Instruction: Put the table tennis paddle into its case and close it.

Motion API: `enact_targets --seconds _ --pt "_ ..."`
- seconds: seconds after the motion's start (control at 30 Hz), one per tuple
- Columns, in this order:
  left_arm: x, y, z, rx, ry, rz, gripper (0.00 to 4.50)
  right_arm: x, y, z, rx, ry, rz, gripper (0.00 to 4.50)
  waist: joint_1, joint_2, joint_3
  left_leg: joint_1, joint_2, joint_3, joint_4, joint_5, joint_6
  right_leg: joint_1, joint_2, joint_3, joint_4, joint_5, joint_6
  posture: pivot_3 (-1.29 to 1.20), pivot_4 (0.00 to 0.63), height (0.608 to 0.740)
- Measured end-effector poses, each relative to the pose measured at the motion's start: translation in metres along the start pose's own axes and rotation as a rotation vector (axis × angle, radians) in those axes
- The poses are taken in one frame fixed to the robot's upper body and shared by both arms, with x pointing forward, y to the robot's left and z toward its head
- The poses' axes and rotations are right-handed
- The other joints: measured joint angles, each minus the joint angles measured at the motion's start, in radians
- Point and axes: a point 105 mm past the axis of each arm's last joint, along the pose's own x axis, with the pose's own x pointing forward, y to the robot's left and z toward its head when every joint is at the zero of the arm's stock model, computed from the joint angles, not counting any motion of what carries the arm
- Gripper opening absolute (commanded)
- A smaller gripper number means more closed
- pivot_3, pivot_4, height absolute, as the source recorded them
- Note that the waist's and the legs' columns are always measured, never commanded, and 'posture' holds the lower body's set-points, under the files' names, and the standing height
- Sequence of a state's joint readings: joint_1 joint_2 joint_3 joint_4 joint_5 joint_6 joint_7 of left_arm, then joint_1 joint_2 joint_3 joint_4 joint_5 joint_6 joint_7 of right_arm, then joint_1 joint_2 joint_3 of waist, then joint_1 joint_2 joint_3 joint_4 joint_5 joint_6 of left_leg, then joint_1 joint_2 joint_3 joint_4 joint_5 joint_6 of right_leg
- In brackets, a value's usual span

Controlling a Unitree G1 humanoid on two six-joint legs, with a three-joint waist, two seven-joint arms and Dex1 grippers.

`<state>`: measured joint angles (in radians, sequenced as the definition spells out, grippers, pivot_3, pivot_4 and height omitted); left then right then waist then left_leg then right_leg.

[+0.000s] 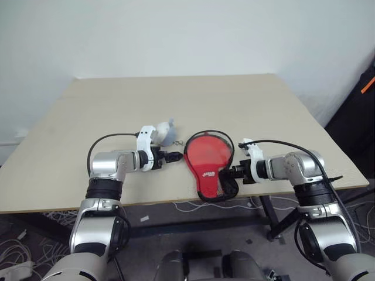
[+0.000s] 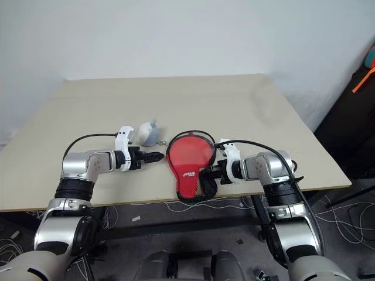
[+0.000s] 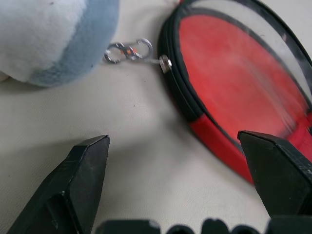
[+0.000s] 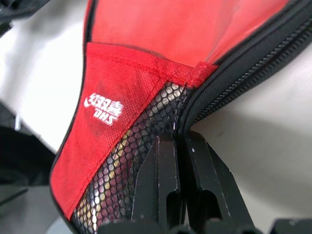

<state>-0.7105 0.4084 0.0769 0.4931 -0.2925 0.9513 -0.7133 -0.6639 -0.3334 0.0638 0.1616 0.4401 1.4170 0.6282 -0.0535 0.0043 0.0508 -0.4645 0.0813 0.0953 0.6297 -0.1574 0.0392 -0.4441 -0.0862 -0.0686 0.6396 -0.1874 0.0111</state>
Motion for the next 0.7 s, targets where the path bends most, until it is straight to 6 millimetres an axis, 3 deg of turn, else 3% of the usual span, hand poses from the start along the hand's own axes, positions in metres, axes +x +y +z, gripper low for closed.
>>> enact_targets --seconds 0.4,0.7 --pt "-0.001 0.003 -0.001 -0.007 0.003 0.011 4.50 -0.004 0.014 -0.021 -0.010 0.041 0.050 0.02 0.000 0.000 0.000 0.000 0.000 0.000 0.000 0.000 0.000 0.000 0.000 0.000 0.000 0.000 0.000 0.00 0.000 0.722" --pt "-0.001 0.004 0.001 -0.004 -0.004 0.012 4.50 -0.007 0.015 -0.025 -0.008 0.049 0.046 0.02 0.002 0.000 0.000 0.000 0.000 0.000 0.000 0.000 0.000 0.000 0.000 0.000 -0.001 0.000 0.000 0.00 0.000 0.722"
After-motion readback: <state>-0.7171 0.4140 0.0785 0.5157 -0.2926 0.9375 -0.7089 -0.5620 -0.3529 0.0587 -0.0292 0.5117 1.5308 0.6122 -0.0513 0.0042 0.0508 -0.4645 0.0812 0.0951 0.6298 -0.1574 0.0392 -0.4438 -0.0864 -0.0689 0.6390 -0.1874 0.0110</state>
